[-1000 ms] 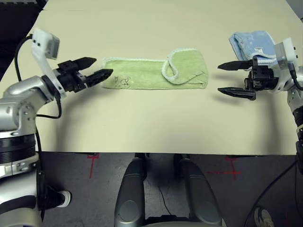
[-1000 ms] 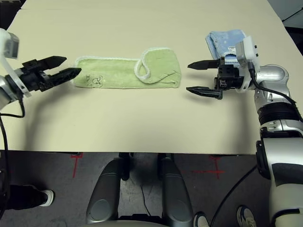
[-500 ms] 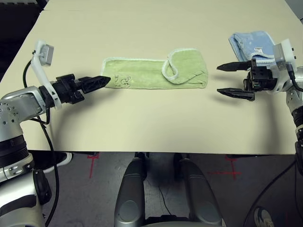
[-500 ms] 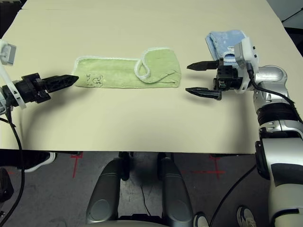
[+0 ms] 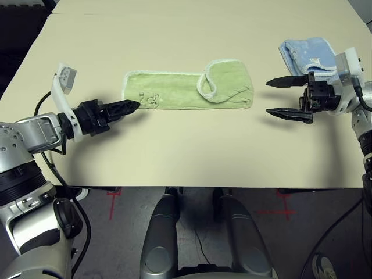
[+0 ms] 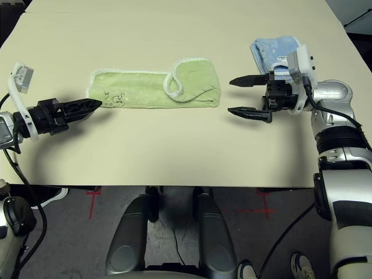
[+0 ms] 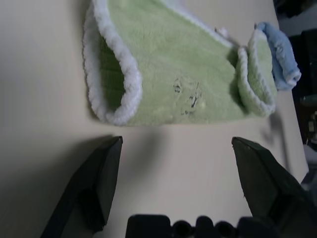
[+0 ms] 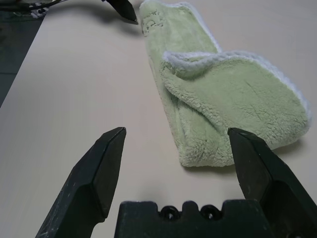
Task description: Fold the towel and set it aside.
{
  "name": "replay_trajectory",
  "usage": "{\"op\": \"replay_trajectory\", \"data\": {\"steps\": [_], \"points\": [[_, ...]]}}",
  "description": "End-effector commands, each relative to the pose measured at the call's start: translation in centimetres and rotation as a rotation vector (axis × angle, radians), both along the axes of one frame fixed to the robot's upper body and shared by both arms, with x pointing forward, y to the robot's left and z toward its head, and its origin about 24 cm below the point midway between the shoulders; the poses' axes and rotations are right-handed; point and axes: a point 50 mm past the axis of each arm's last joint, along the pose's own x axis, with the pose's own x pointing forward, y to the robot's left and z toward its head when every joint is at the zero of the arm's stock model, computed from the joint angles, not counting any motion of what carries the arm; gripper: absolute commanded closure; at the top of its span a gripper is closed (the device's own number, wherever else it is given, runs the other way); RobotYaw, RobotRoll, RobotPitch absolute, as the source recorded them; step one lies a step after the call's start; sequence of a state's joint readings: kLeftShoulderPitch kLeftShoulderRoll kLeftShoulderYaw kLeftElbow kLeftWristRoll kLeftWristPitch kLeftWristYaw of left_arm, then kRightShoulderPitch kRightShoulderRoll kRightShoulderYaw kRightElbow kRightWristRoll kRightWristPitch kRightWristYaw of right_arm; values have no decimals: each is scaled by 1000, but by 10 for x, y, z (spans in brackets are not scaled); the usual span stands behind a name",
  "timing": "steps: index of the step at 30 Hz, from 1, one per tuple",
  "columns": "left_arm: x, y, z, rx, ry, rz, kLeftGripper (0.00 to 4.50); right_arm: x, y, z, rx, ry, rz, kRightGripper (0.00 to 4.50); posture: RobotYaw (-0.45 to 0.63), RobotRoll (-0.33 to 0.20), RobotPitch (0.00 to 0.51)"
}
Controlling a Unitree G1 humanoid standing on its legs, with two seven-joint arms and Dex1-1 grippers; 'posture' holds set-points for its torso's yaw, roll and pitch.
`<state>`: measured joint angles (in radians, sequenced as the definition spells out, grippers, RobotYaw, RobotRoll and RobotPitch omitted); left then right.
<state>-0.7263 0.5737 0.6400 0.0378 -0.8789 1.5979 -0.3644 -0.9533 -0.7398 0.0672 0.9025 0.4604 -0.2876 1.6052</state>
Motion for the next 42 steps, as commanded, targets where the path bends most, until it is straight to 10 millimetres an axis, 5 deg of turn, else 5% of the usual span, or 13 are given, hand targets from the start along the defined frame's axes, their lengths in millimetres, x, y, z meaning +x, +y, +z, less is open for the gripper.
{"op": "replay_trajectory", "data": {"steps": [1,24,28,37,42], "points": [[5,2,-3,-19,31,54,0,-2,-2,-1,-24,4,3,44,62,0,299],[20,23,-7,66,32,260,0,-1,1,-1,-34,0,9,44,59,0,297],[20,20,-6,37,40,245,939,-1,1,0,-37,-4,8,0,57,0,295],[19,17,-6,-8,81,213,4292,-1,0,0,-42,-8,4,0,56,0,295],[20,18,-3,-34,84,216,4487,0,0,-1,-43,-10,1,0,57,0,293]]}}
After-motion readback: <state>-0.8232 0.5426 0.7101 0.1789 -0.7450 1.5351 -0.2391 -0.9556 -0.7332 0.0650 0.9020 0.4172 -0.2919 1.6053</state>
